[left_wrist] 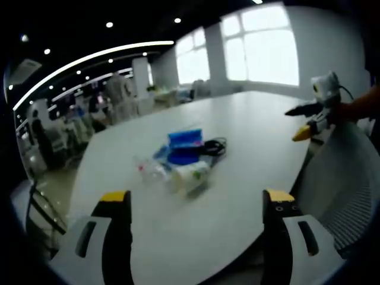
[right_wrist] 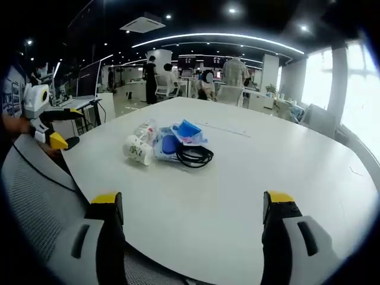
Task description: Arrange the tabletop items into an orderly group along one side of the table until the central work area is clear of visible clutter.
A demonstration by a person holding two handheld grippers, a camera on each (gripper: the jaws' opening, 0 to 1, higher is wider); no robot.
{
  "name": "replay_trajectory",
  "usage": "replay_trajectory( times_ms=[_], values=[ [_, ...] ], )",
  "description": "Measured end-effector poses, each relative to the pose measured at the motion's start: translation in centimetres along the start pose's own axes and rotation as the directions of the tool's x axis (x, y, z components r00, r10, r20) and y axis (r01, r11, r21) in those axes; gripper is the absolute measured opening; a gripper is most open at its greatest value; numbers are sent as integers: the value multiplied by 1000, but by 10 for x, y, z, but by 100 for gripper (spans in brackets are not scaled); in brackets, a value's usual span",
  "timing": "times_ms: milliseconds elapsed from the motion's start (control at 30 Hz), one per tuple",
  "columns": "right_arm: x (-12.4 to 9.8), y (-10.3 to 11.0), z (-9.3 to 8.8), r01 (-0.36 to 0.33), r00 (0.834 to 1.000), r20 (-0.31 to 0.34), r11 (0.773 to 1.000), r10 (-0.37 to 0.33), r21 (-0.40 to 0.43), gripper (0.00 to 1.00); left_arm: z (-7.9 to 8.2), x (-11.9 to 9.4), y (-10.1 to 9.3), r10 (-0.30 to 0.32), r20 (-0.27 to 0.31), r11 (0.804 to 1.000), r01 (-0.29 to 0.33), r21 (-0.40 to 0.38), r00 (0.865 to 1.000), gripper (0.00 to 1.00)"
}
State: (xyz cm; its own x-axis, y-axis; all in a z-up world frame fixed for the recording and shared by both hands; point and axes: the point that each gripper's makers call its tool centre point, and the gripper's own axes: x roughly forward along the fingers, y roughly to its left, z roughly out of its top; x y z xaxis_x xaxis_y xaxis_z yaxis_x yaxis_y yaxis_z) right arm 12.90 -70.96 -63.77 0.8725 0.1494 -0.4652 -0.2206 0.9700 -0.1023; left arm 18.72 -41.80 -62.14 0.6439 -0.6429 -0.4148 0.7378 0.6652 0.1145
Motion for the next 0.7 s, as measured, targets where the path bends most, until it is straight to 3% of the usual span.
replay_trajectory(
  times_ms=[700],
  values=[
    [0, 0, 0, -4, 1000, 5, 1000, 4, 14, 98, -4, 1, 0, 0, -19, 1000, 1, 4, 1000, 88]
  ],
)
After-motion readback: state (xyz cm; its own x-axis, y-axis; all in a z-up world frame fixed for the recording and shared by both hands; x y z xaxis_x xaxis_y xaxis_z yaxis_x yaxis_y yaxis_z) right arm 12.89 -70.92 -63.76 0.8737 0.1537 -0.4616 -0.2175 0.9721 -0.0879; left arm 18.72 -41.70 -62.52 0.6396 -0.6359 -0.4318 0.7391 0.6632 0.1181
